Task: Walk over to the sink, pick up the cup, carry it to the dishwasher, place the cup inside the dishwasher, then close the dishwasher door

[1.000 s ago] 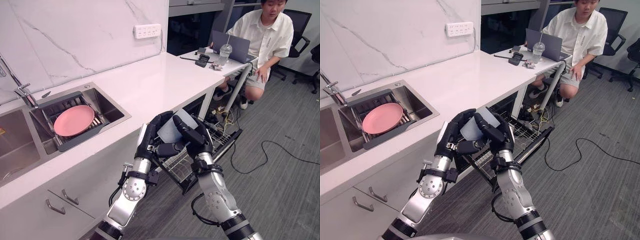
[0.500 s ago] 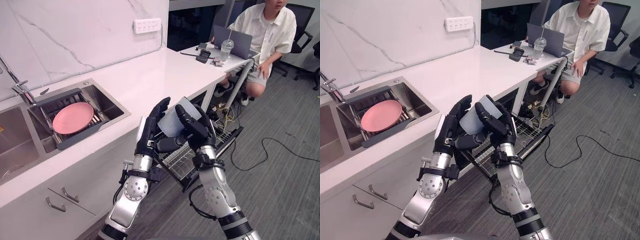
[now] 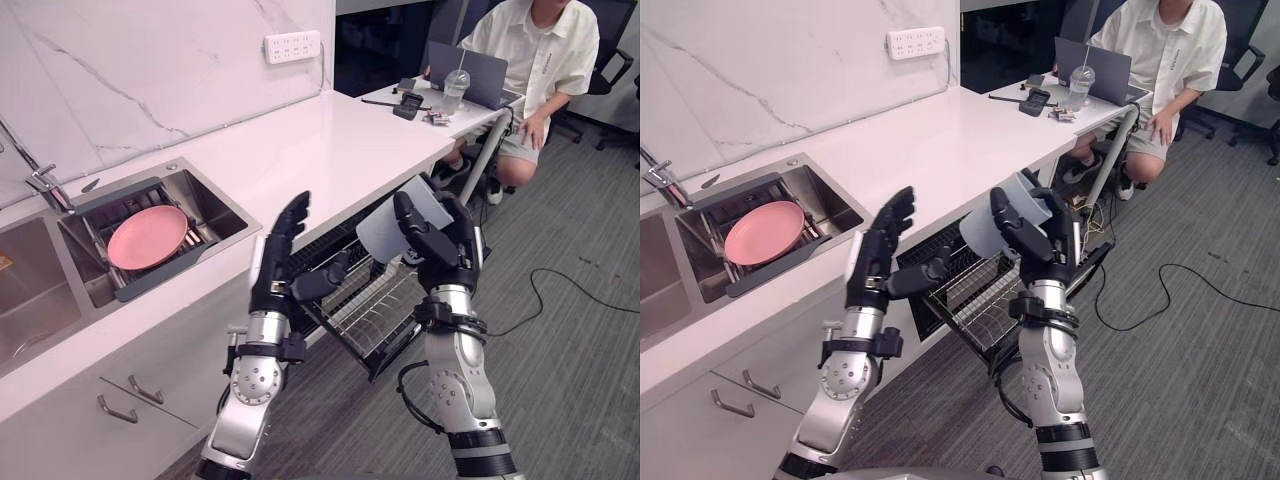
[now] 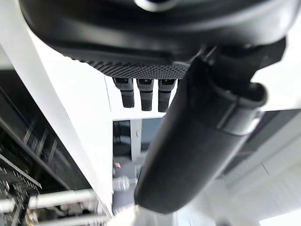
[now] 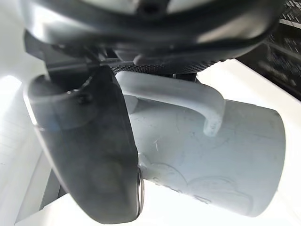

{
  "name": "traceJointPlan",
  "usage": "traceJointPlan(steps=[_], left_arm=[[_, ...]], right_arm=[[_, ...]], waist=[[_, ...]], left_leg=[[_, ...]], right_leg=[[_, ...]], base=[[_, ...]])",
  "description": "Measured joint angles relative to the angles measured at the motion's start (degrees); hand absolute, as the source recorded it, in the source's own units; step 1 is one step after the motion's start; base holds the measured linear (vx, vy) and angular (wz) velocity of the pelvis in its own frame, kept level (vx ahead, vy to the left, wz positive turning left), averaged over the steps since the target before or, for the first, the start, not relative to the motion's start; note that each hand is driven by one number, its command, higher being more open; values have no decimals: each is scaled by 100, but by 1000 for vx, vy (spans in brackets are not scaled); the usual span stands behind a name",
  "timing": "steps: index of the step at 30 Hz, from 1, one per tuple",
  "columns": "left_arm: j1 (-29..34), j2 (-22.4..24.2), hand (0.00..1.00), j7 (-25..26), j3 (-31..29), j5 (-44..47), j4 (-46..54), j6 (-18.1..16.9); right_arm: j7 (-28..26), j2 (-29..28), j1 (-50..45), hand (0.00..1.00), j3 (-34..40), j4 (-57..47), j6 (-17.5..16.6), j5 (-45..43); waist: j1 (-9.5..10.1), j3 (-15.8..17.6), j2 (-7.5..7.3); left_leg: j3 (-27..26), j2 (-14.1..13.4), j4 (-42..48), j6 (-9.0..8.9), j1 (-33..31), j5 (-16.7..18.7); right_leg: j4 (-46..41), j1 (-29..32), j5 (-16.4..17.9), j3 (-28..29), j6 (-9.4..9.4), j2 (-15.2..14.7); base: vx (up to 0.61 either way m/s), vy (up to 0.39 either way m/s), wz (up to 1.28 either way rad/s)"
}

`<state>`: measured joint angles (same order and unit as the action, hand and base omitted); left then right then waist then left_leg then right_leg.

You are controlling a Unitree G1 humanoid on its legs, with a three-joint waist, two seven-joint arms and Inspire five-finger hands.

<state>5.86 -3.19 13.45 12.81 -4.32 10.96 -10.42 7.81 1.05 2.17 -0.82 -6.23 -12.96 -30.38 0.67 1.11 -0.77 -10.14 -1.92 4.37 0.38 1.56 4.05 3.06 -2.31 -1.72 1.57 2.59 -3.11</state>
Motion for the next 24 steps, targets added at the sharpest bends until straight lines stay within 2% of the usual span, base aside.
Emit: traceJointPlan(steps=[3,9,18,24], left_arm=[[191,-7,90,-33,-55,149,0,-3],[732,3,90,-471,-18,543,-102,-8],[1442,22,90,-1019,-245,1066,-1546,43],[1560,101,90,-1139,-486,1103,-2223,126]], right_arm=[[43,15,-165,30,163,-1,-9,336],[34,20,-645,30,213,-51,-8,828],[-17,-10,-1374,30,283,-53,80,1377],[-33,-16,-1543,30,334,-44,148,1656]], waist=[[3,4,7],[3,13,20],[9,32,27],[21,36,25]], left_leg=[[10,8,-2,0,-4,0],[29,22,-2,0,-12,0],[39,26,-16,1,-15,0],[59,25,-16,1,-10,0]], right_leg=[[1,-1,4,-10,4,-9],[2,-3,12,-30,16,-25],[2,-4,23,-45,26,-34],[1,-22,29,-77,33,-43]], base=[[0,0,0],[0,0,0],[0,0,0],[0,0,2]])
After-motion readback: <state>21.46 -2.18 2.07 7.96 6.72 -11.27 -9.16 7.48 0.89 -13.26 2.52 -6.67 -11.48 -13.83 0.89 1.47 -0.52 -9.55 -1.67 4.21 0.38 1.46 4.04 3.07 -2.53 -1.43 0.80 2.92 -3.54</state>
